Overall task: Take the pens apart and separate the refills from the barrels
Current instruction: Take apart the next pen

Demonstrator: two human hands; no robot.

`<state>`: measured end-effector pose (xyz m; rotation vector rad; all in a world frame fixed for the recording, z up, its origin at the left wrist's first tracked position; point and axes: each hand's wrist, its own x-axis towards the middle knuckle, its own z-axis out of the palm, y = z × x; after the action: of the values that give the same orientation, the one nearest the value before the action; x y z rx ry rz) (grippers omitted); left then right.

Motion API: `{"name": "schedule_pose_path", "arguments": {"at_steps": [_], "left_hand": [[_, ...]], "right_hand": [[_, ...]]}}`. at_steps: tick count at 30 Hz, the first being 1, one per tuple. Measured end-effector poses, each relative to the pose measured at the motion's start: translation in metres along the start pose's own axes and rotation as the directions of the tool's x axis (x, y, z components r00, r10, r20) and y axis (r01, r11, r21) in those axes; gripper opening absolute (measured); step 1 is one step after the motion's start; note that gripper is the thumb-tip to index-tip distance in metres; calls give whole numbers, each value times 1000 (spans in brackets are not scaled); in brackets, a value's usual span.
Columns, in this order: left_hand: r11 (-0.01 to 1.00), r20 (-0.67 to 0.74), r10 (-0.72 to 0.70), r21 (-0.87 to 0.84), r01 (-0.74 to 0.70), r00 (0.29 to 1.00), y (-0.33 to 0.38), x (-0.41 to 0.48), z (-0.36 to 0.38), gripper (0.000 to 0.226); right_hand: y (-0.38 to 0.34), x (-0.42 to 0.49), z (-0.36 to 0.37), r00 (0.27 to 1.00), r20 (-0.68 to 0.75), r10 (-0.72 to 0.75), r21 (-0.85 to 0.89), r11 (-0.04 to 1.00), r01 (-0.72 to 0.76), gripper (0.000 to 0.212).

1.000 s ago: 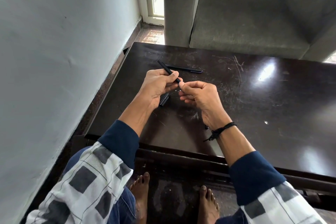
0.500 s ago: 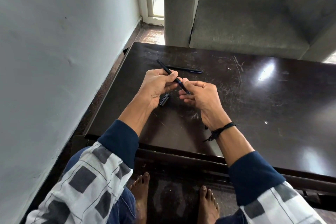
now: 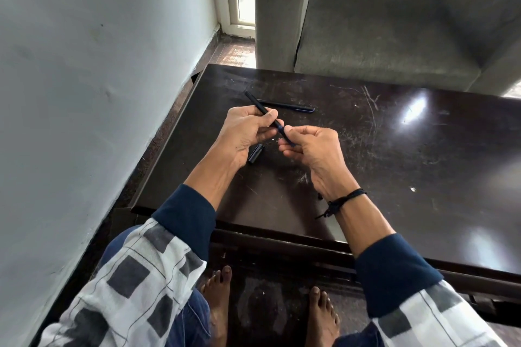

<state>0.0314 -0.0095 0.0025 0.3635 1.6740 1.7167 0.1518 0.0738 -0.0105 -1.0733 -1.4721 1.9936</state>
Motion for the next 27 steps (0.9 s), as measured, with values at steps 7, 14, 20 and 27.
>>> {"name": "schedule_pose_path", "arguments": {"at_steps": [7,14,20,27], "left_hand": [[1000,-3,1,-3,-1,1000,0,0,-1,13],[1000,-1,-3,-5,3,1000,-1,1,-1,10],[1000,-5,1,-6,-1,1000,0,-1,-1,11],[1000,-7,-13,-13,13,1000,0,1,-1,12]], "right_hand": [[-1,-1,-1,999,15,-37,10,999,37,22],[0,-1,-1,999,15,-52,-11,999,52,15],[2,1,1,1000,3,-11,29,1000,11,24],[2,2,-2,996,-14,-86,-49,995,85,22]]}}
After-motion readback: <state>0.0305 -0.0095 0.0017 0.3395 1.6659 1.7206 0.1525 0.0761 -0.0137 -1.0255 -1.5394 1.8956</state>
